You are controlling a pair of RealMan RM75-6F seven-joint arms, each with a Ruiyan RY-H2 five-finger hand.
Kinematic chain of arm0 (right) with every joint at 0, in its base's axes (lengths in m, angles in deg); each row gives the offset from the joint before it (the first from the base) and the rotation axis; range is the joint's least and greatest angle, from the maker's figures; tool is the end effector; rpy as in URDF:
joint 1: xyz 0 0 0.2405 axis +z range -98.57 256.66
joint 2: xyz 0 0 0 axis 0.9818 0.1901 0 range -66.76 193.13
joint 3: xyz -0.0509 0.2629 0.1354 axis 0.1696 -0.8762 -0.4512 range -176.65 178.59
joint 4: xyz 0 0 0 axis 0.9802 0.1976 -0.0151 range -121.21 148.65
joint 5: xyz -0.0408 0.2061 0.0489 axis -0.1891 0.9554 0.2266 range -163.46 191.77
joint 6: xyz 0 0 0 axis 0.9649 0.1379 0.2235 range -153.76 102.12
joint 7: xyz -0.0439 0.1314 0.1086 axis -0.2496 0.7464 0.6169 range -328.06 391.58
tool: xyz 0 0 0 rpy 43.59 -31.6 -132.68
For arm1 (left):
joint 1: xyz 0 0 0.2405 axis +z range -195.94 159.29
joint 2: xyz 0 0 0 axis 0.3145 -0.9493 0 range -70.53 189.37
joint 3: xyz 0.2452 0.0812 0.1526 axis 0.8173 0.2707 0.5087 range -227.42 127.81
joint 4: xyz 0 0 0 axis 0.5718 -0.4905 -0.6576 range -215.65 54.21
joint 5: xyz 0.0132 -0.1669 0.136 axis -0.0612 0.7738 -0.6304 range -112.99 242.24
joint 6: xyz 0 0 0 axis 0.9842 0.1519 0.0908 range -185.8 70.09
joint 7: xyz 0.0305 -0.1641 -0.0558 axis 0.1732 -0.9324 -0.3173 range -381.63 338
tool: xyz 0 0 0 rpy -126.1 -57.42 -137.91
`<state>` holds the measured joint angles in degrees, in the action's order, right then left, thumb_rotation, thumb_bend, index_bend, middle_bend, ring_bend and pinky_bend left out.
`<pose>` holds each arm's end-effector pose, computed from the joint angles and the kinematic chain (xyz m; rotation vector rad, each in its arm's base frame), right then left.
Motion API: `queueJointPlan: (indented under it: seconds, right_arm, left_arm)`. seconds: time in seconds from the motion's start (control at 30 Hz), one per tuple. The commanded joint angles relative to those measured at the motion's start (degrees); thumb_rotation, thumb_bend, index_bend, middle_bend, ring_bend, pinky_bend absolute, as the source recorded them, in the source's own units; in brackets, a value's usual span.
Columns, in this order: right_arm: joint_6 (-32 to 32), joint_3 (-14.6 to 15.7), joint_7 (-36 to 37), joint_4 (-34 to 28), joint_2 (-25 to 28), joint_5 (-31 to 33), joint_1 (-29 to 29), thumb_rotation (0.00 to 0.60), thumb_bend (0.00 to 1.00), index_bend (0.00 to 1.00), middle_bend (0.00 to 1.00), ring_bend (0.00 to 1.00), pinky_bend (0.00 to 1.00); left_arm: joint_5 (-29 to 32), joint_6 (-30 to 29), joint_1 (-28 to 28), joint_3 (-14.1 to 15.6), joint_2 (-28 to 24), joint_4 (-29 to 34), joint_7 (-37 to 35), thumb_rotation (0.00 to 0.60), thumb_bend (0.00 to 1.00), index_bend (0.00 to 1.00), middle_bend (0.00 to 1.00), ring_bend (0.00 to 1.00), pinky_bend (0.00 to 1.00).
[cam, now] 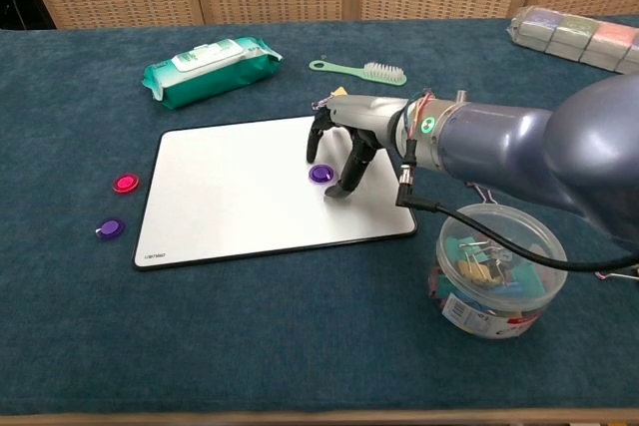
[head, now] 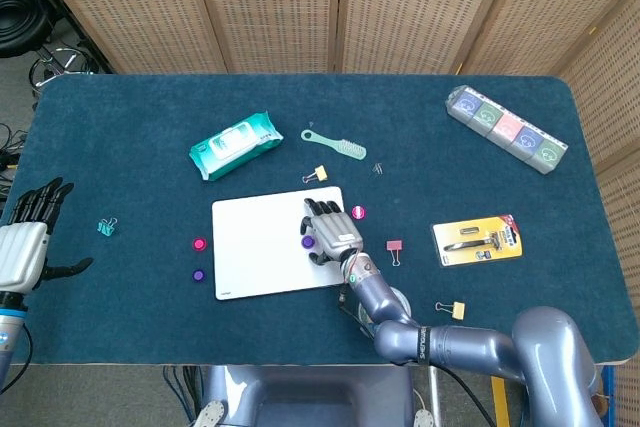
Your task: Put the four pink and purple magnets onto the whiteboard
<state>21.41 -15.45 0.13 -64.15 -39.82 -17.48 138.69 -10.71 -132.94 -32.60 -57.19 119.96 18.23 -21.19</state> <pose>-0.0740 -0.4253 -0.1331 1.9092 -1.2675 0.8151 -0.3212 0.2851 0.1791 -1.3791 -1.0010 -0.9361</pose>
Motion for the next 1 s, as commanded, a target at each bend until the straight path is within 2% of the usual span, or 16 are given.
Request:
queueJointPlan:
  seconds: [0.03, 0.23, 0.53, 0.57, 0.73, 1.0]
  right_arm:
    - [0.13, 0.67, -0.73, -1.3, 1.09, 0.92, 0.28, 0.6, 0.22, 0.2, 0.0, 0.0, 0.0]
    - [3.02, 0.66, -0.4, -3.67, 3.34, -0.6, -0.12, 0.6, 0.21, 0.23, 0.0, 0.0, 0.0]
    - [6.83, 2.47, -2.37, 0.24, 4.84, -2.68, -1.12, 0.6, 0.21, 0.3, 0.0, 0.0, 0.0]
    - [7.27, 3.37, -3.55, 1.75, 5.1, -2.79, -1.3, 0.6, 0.21, 0.31, 0.0, 0.0, 0.0]
    - [6.81, 3.65, -3.34, 2.78, 5.33, -2.42, -2.16, 0.6, 0.22, 0.36, 0.0, 0.0, 0.0]
    - [5.8, 3.4, -3.58, 4.71, 4.84, -2.12, -2.28, 0.6, 0.25, 0.38, 0.0, 0.0, 0.0]
  left_arm:
    - [0.01, 0.09, -0.04, 0.02, 0.01, 0.01, 0.03, 0.6, 0.0, 0.0, 0.0, 0.0, 0.0]
    - [-0.05, -0.08, 0.02, 0.04, -0.05, 0.19, 0.03, 0.6, 0.0, 0.0, 0.0, 0.0, 0.0]
    - [-0.27, -0.31, 0.14, 0.0, -0.32, 0.26, -0.49, 0.6, 0.0, 0.0, 0.0, 0.0, 0.0]
    - [-0.34, -0.33, 0.18, 0.01, -0.43, 0.33, -0.69, 0.6, 0.0, 0.0, 0.0, 0.0, 0.0]
    - [-0.36, -0.5, 0.25, -0.05, -0.59, 0.35, -0.9, 0.6, 0.0, 0.0, 0.0, 0.0, 0.0]
    - [-0.49, -0.54, 0.29, -0.02, -0.67, 0.42, -1.1, 0.6, 0.0, 0.0, 0.0, 0.0, 0.0]
